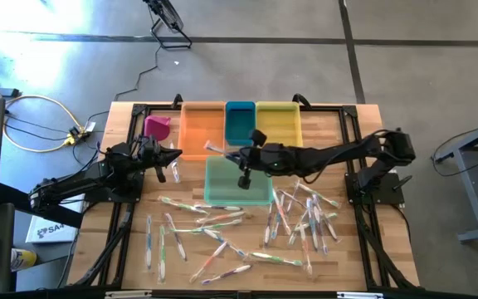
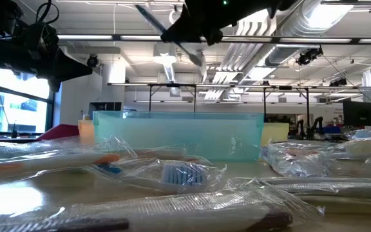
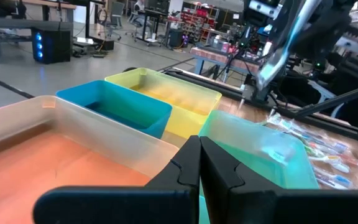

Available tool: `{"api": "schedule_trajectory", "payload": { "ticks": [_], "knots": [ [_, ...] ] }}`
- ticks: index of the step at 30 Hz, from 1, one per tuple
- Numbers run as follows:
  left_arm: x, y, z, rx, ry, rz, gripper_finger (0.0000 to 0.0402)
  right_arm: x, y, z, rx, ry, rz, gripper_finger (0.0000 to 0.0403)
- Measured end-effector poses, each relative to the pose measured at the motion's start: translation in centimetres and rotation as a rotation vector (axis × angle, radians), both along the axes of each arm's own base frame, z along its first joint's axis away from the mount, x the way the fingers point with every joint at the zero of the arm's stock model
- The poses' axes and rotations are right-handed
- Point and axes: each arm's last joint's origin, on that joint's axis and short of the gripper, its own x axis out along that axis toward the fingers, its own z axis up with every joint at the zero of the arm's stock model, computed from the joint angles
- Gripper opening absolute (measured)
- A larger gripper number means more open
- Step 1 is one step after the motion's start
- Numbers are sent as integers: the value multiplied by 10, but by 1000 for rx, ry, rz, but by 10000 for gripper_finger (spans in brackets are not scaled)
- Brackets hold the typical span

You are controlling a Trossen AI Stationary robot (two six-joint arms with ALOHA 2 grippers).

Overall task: Pick & Place Toothbrushes
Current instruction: Put the blue toothbrush into the green bin

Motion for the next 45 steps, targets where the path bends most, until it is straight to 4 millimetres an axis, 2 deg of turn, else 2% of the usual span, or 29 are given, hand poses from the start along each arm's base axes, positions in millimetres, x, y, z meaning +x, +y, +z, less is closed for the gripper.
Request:
{"api": "schedule_trajectory", "payload": {
  "ticks": [9,22,31,37,45],
  "knots": [
    [0,0,0,0,0,0,0,-4,-4,-20,134,141,-70,15],
    [0,0,0,0,1,0,0,-5,-4,-34,180,232,-98,15],
    [0,0,-1,-2,6,0,0,11,-3,-72,187,291,-91,15],
    [0,0,-1,-2,6,0,0,15,-3,-88,226,321,-94,15],
    [0,0,-1,-3,7,0,0,10,-2,-101,350,426,-54,15]
  ]
}}
